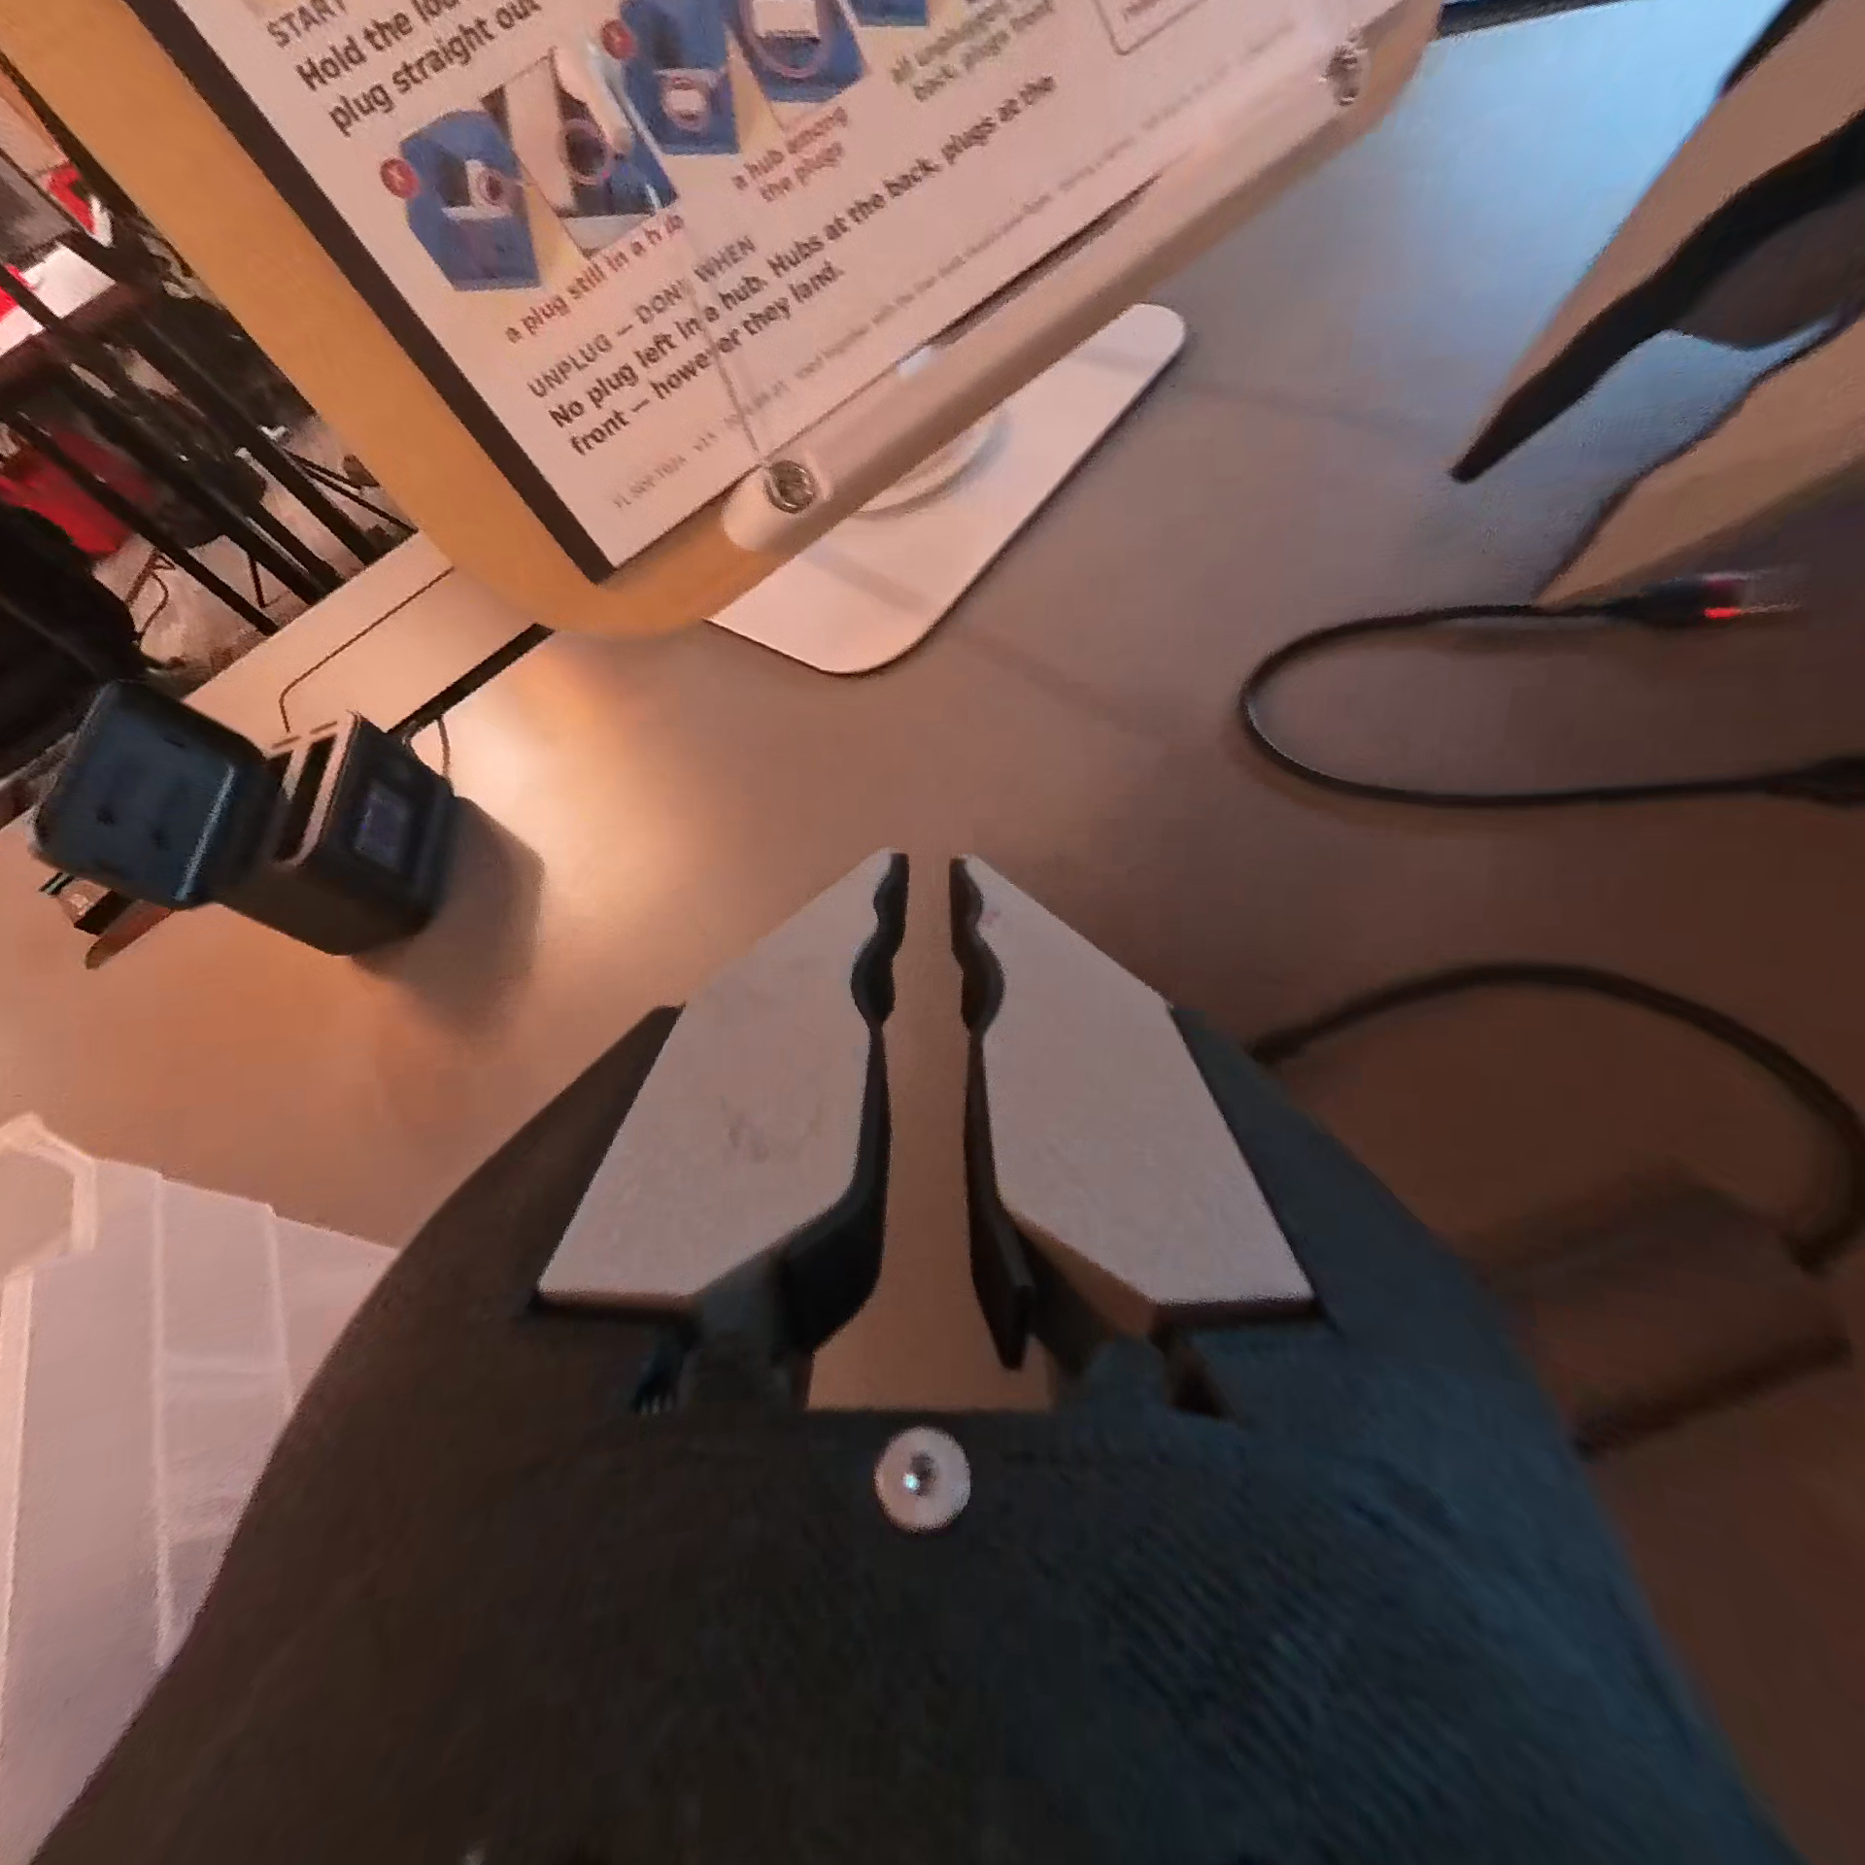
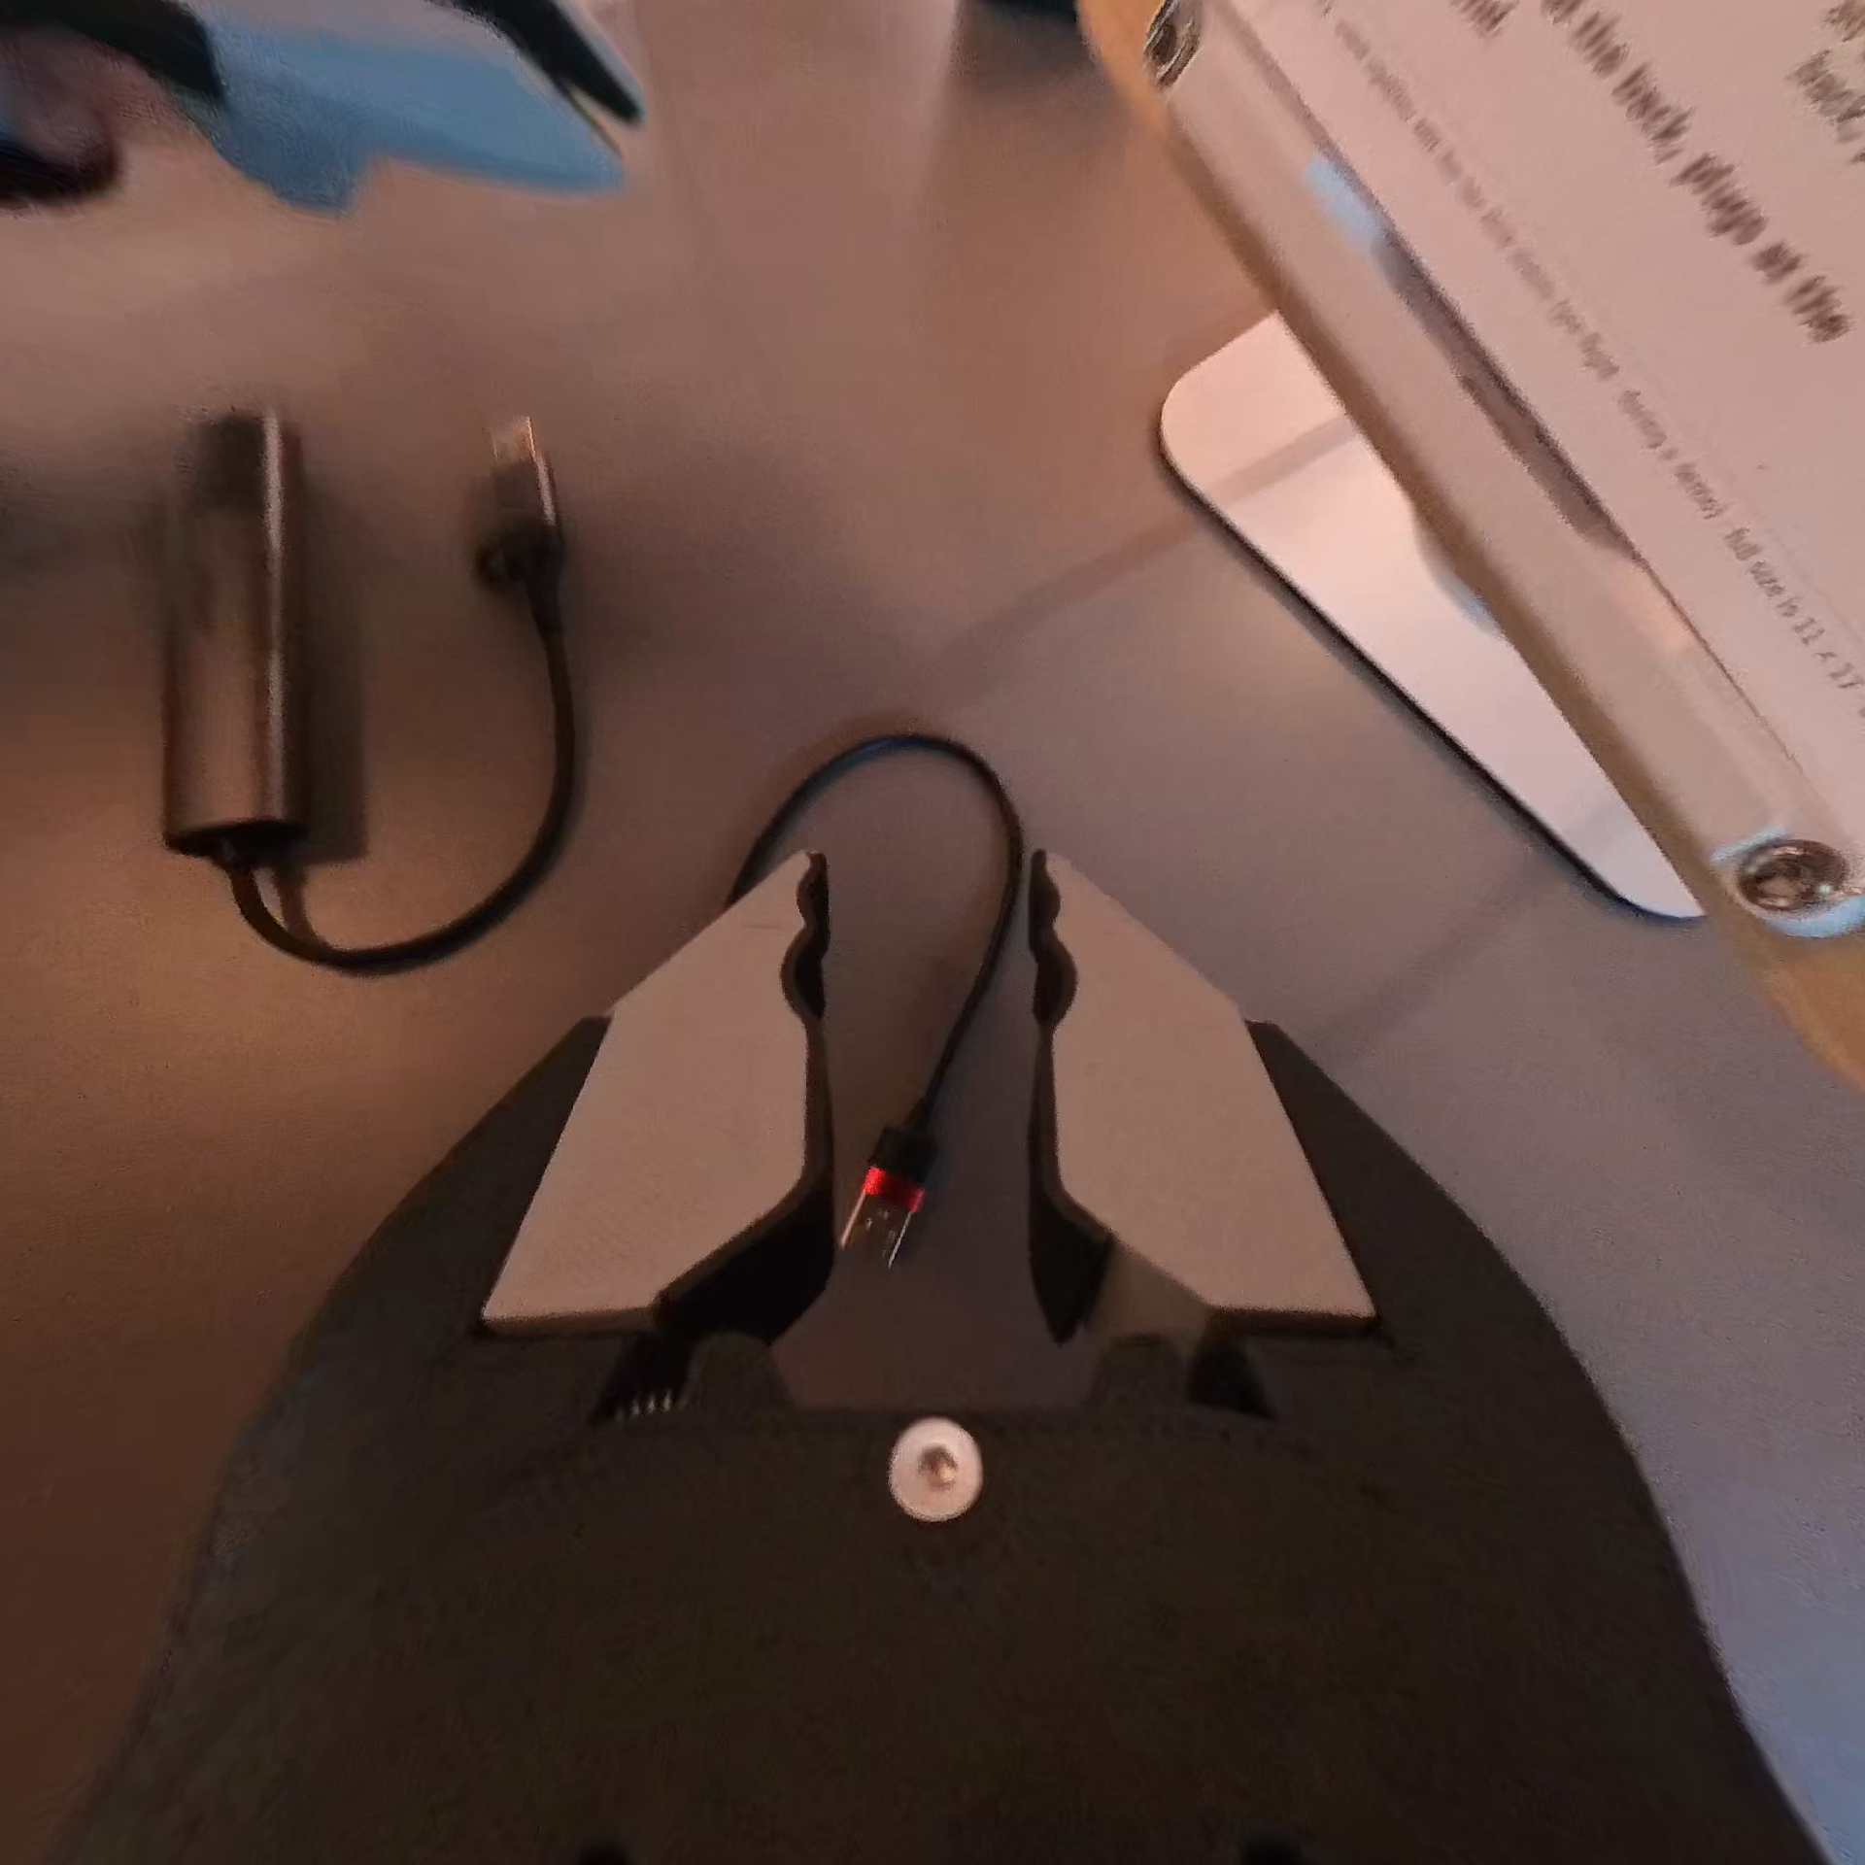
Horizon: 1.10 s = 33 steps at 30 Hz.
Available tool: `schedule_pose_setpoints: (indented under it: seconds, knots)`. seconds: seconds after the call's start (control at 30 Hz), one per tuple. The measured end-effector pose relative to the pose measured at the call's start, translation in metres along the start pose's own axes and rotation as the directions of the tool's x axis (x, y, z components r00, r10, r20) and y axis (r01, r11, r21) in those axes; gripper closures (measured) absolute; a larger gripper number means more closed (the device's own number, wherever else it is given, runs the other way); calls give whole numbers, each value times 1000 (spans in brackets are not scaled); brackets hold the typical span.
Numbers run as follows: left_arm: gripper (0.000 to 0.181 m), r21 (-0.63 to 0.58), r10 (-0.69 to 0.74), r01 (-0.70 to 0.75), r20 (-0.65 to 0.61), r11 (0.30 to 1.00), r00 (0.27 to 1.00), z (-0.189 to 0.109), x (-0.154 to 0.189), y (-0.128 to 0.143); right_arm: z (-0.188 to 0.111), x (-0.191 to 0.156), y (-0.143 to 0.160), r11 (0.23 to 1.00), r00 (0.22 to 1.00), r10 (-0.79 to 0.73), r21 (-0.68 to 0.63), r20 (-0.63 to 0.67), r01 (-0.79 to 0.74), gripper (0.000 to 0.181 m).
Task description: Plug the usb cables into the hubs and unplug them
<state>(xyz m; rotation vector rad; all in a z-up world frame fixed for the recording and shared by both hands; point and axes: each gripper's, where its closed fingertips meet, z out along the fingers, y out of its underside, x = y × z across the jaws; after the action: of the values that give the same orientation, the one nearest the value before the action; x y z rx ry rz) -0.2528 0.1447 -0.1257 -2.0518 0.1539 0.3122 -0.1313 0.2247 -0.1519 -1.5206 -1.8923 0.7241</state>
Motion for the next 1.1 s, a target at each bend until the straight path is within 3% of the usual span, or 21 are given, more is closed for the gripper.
schedule_pose_setpoints:
  seconds: [0.17, 0.3, 0.43, 0.6, 0.9, 1.1]
  knots:
    - [181, 37, 43, -45, 54, 998, 998, 23, -18, -2, -15, 20, -32, 971, 986, 110, 226, -128, -79, 145]
    - [181, 5, 50, -51, 115, 999, 992, 27, -32, 10, -19, 14, -45, 962, 975, 68, 273, -210, -8, 146]
    - [181, 69, -189, 191, -35, 979, 981, 14, -15, 8, -22, -5, -60, 934, 971, 27, 351, -238, 60, 158]
    - [181, 119, -120, 119, 0, 986, 993, 6, -12, -6, -23, -22, -69, 887, 954, 20, 446, -300, 121, 168]
    - [181, 141, -96, 98, -23, 985, 995, 0, 6, -8, -10, -54, -59, 853, 984, 113, 521, -137, -25, 177]
    - [181, 121, -96, 102, -52, 987, 994, 6, 12, -2, 3, -81, -60, 873, 997, 5, 486, -79, 34, 174]
